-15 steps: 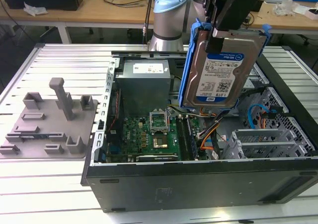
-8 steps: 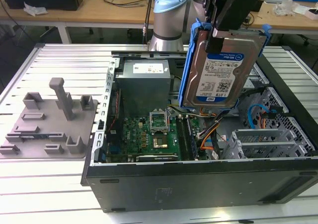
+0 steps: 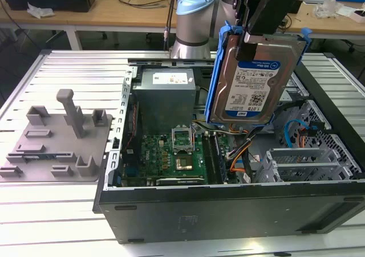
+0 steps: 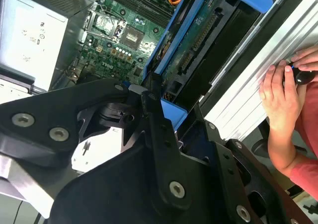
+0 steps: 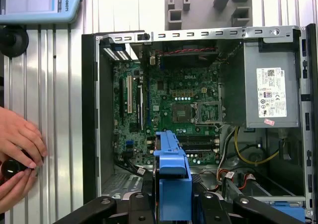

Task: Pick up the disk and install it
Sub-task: 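Insert the disk into the insertion slot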

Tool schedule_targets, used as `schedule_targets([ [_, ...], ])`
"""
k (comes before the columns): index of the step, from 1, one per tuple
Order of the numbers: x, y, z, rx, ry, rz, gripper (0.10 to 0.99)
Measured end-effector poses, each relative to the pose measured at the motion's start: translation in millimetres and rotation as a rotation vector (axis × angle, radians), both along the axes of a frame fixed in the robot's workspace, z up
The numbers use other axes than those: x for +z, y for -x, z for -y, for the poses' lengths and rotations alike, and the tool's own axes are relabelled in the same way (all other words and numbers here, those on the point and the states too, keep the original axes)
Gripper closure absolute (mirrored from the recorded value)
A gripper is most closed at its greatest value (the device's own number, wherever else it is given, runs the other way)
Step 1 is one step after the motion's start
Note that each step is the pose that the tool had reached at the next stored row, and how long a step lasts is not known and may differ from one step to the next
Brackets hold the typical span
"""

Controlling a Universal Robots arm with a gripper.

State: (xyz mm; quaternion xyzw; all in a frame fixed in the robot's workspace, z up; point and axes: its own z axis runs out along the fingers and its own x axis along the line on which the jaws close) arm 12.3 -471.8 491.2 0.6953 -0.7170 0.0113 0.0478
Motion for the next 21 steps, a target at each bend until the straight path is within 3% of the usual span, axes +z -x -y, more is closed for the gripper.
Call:
schedule_targets([
  [4, 0.0, 0.0, 0.0, 0.000, 0.000, 0.0003, 0.718],
  [7, -0.2, 0.1, 0.2, 0.000, -0.009, 0.0003, 0.718],
  [9, -0.2, 0.1, 1.2, 0.001, -0.024, 0.0011, 0.718],
  [12, -0.3, 0.1, 7.5, 0.003, -0.055, 0.0085, 0.718],
  [17, -0.4, 0.1, 15.9, 0.004, -0.062, 0.0146, 0.718],
  [19, -0.4, 0.1, 21.1, 0.005, -0.077, 0.0218, 0.718],
  [21, -0.4, 0.1, 24.7, 0.006, -0.084, 0.0266, 0.718],
])
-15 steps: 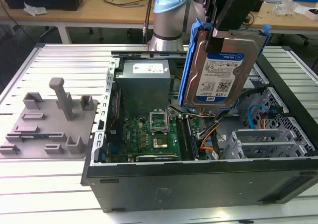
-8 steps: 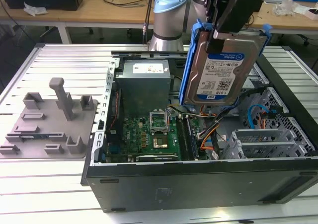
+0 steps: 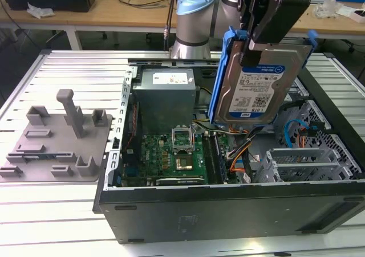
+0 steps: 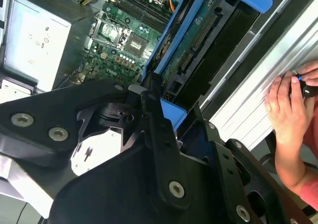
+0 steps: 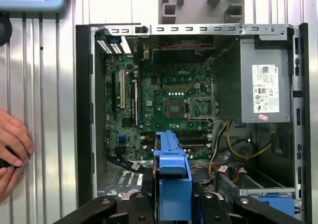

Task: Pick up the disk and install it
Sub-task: 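Insert the disk into the insertion slot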

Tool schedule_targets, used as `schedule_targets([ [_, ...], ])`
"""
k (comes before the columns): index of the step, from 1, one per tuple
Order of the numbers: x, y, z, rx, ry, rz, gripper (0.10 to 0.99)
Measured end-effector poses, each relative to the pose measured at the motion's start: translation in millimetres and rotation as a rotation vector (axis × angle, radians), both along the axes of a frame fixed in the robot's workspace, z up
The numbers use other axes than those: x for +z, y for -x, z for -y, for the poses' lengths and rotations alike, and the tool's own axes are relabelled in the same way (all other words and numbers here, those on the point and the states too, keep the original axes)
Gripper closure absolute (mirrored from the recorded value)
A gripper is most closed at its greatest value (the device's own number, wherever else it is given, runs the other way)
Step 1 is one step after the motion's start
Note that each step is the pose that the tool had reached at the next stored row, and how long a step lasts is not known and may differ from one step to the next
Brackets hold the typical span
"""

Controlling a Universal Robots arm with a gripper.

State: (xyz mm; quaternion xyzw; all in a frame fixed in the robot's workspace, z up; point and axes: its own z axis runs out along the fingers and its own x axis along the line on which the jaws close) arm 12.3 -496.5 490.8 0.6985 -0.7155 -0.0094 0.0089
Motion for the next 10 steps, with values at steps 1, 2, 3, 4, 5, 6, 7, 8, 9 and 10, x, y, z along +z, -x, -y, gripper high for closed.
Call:
schedule_targets([
  [1, 0.0, -0.1, 1.6, 0.000, -0.002, 0.0016, 0.718],
  [2, 0.0, -0.2, 2.9, 0.000, -0.002, 0.0026, 0.718],
  [3, 0.0, -0.5, 4.8, 0.000, -0.003, 0.0038, 0.718],
  [4, 0.0, -0.8, 6.2, 0.000, -0.004, 0.0046, 0.718],
  [5, 0.0, -1.2, 7.8, 0.000, -0.004, 0.0054, 0.718],
  [6, 0.0, -1.6, 9.0, 0.000, -0.005, 0.0059, 0.718],
  [7, 0.0, -2.2, 10.6, 0.000, -0.005, 0.0066, 0.718],
  [8, 0.0, -2.9, 12.1, 0.000, -0.006, 0.0072, 0.718],
  [9, 0.0, -4.3, 14.6, 0.000, -0.008, 0.0082, 0.718],
  [10, 0.0, -6.2, 16.8, 0.000, -0.009, 0.0086, 0.718],
])
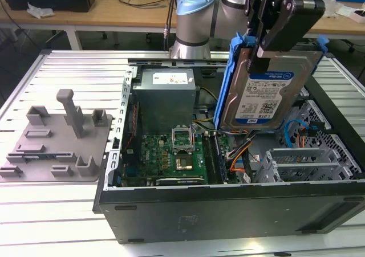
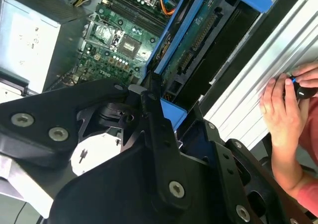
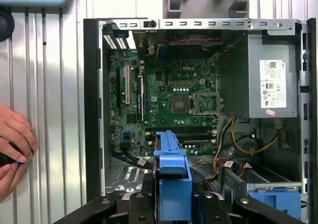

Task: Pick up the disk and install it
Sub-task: 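Insert the disk into the insertion slot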

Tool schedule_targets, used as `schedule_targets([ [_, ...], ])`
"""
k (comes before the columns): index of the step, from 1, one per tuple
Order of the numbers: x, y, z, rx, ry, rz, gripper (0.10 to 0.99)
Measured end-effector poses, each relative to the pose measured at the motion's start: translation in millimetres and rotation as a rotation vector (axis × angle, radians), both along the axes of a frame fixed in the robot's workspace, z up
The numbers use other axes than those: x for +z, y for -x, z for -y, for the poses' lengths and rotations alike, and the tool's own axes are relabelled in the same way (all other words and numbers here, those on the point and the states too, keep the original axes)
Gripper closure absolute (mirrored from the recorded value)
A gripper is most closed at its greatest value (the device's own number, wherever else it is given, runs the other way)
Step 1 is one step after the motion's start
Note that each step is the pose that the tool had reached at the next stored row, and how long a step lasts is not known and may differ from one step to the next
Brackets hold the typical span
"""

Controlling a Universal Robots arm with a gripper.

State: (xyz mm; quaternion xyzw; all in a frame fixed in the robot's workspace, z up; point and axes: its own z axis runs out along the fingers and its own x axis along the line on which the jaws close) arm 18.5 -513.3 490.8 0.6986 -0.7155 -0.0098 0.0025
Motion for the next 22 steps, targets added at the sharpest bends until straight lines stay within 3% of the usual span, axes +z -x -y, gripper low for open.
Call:
schedule_targets([
  [12, -0.1, -21.9, 20.8, 0.000, -0.020, 0.0025, 0.718],
  [15, -0.2, -26.8, 23.1, 0.000, -0.021, 0.0026, 0.718],
  [22, -0.6, -47.4, 31.4, 0.000, -0.021, 0.0027, 0.718],
])
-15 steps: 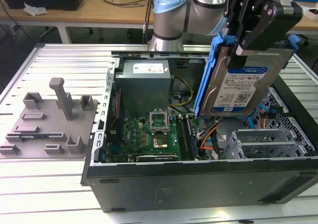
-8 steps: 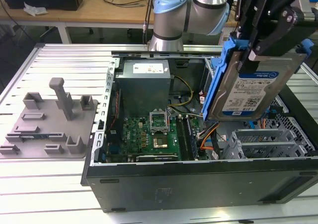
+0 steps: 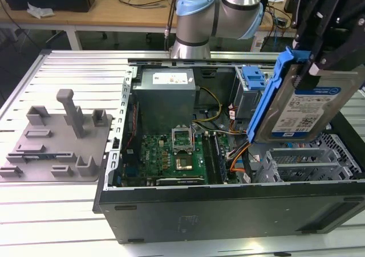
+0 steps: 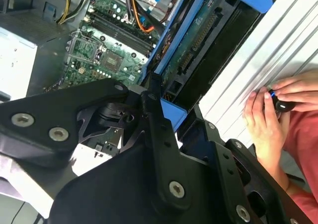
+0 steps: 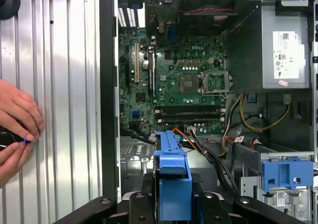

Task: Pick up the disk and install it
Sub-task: 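Insert the disk into the insertion slot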

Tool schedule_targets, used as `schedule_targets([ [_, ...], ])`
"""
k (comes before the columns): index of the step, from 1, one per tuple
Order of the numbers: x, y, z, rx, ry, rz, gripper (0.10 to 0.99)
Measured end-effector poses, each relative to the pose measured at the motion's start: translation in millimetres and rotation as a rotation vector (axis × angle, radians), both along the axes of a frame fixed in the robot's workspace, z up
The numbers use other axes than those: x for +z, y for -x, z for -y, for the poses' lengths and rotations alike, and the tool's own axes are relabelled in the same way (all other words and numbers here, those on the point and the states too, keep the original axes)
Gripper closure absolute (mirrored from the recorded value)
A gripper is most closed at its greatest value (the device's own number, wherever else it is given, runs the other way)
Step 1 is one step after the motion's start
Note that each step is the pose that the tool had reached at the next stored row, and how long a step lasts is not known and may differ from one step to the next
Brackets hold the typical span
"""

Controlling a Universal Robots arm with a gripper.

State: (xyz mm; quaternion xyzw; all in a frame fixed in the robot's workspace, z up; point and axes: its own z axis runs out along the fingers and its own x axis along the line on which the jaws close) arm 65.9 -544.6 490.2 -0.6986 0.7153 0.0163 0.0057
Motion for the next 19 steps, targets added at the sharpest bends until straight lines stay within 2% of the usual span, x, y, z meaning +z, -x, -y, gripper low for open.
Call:
schedule_targets([
  [5, -0.7, -11.3, 3.9, 0.000, 0.000, 0.0011, 0.718],
  [10, -1.9, -22.6, 4.0, 0.000, 0.000, 0.0044, 0.718],
  [19, -3.2, -40.5, 4.0, 0.000, 0.000, 0.0072, 0.718],
])
